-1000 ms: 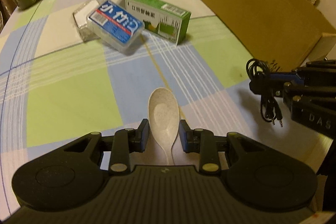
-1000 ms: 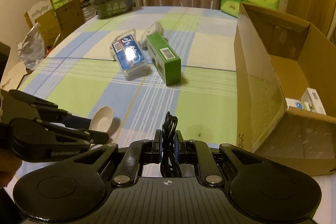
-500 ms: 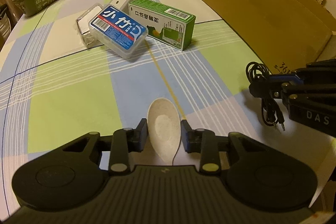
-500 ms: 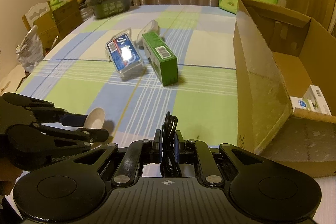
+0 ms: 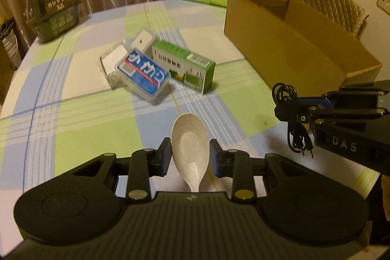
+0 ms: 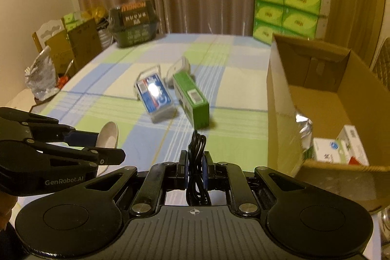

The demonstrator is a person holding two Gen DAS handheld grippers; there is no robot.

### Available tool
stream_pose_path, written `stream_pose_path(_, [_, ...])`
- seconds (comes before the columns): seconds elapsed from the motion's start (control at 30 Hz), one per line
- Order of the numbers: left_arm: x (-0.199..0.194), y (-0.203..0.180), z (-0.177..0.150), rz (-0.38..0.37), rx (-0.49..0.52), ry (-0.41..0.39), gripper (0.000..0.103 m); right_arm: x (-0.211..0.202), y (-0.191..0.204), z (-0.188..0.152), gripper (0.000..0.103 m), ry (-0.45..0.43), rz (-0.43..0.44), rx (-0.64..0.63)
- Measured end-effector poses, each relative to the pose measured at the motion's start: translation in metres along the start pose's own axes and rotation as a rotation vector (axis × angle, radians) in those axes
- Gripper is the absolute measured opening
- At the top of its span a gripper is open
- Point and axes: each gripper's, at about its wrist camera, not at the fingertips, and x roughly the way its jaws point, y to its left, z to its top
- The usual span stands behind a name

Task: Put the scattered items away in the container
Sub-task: 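Lift and carry spoon with left tool while right tool carries cable toward cardboard box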

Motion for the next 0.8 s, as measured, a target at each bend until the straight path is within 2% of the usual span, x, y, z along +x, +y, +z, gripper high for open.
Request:
stream_pose_path(0.3, [-0.029,-0.011,0.015,-0.011,0.018,-0.041,0.028,-0.032,-0.002,0.010,0.008,-0.067,-0.021,0.002])
stream_pose_path(0.8, [-0.047,-0.050,0.030,-0.057,0.060,-0.058,0.028,-0.078,-0.032,0.017,0.008,-0.149,-0.087,0.038])
